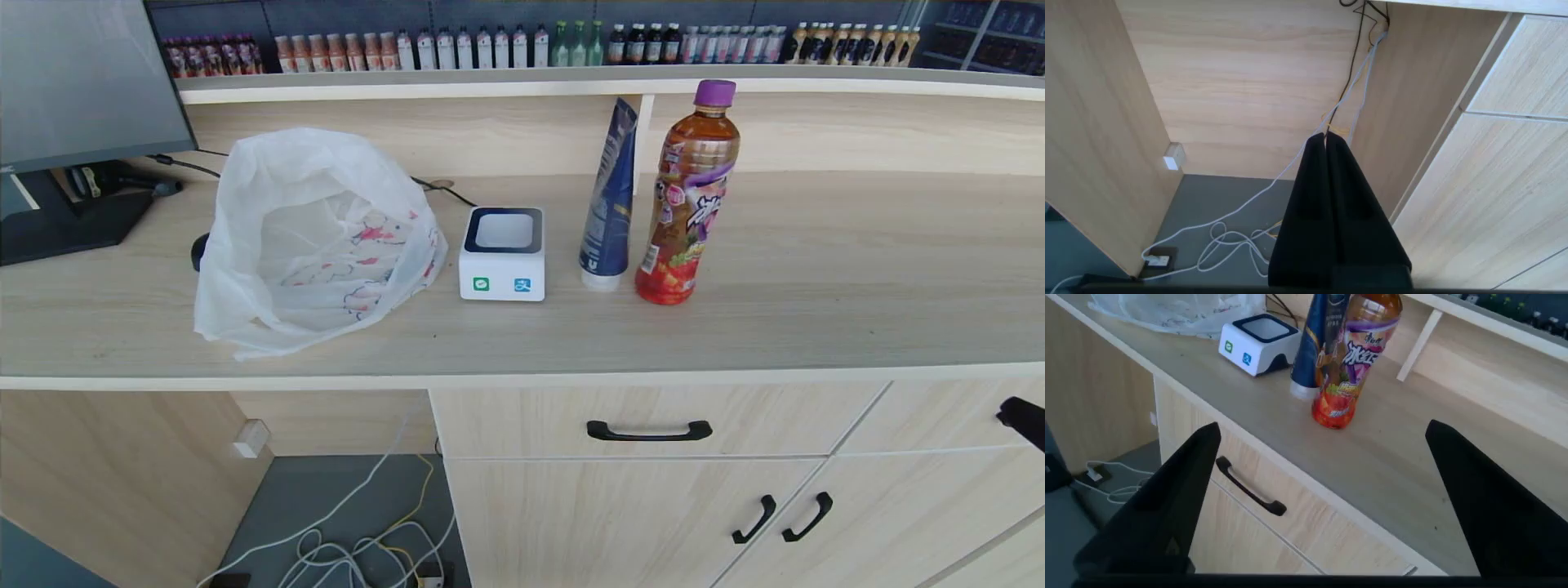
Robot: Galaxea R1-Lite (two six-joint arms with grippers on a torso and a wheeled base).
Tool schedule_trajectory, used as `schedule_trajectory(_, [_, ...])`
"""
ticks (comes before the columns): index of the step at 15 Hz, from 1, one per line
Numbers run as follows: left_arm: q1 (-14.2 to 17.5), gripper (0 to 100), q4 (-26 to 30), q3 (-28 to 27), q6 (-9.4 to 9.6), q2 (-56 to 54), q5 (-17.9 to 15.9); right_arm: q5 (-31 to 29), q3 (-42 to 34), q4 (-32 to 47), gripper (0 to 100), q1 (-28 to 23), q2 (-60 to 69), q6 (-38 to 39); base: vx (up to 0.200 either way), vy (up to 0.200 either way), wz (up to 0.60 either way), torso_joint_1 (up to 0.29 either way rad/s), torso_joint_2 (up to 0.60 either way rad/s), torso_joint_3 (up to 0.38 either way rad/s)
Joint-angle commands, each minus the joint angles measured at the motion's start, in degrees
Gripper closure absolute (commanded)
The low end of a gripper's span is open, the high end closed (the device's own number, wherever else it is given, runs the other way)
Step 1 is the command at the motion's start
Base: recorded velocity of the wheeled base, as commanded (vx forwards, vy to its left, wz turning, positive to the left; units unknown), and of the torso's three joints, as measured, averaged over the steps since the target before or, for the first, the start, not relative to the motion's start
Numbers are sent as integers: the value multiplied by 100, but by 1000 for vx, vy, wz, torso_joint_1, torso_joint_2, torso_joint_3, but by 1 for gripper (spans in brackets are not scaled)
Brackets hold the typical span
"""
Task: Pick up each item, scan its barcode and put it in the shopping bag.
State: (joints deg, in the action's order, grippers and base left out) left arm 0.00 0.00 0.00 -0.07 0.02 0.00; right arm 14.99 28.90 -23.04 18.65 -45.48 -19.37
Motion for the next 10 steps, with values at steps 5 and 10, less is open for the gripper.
schedule_trajectory(5, [0,100,0,0,-1,-2,0,-1420,792,-693,0,1835,-1630,-260,0,0,0,0,0,0])
schedule_trajectory(10, [0,100,0,0,-1,-2,0,-3275,1504,-1862,0,3127,-2958,-128,0,0,0,0,0,0])
